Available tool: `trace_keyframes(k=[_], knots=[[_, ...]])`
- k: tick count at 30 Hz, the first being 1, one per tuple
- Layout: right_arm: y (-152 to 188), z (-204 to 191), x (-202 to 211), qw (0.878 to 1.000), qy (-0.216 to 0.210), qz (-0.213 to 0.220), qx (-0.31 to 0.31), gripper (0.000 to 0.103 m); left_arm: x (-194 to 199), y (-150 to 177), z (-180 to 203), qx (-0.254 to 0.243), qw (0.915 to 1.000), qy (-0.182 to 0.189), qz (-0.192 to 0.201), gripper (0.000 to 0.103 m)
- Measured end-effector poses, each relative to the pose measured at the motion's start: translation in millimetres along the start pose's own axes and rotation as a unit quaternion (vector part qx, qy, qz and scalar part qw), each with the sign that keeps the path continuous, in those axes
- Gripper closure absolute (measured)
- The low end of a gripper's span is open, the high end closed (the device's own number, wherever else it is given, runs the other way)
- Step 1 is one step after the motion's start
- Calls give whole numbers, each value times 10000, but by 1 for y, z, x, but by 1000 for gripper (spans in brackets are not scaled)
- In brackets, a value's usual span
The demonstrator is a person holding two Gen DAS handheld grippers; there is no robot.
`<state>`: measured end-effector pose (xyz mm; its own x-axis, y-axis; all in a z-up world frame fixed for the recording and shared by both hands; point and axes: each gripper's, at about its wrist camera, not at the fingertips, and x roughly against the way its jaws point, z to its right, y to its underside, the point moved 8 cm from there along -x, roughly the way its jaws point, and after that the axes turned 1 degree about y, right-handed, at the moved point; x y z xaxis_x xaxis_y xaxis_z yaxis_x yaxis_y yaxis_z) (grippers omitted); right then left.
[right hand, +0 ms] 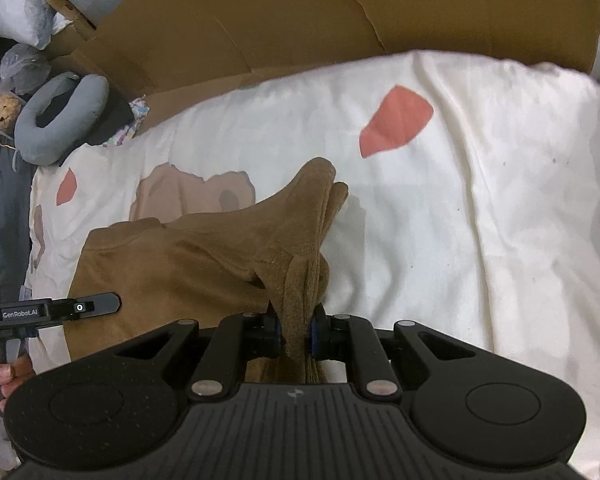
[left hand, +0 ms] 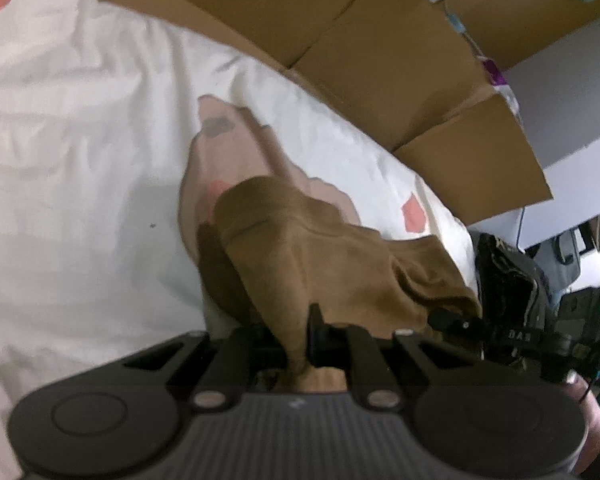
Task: Fold clothes
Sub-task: 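Lift the pinched shirt end with both grippers above the duvet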
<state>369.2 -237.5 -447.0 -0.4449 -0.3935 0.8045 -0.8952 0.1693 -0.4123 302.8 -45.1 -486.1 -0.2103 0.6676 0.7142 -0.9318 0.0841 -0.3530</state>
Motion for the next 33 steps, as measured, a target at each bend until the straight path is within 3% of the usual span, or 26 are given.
trace_keyframes(k=[13,33], knots=[[-1,-28,37,9982,274,474,224,91,36,5,39,-429,9981,-63,428,96],[17,-76,104,9947,590,592,601,92,82,36,82,-439,9984,-288,222,96]])
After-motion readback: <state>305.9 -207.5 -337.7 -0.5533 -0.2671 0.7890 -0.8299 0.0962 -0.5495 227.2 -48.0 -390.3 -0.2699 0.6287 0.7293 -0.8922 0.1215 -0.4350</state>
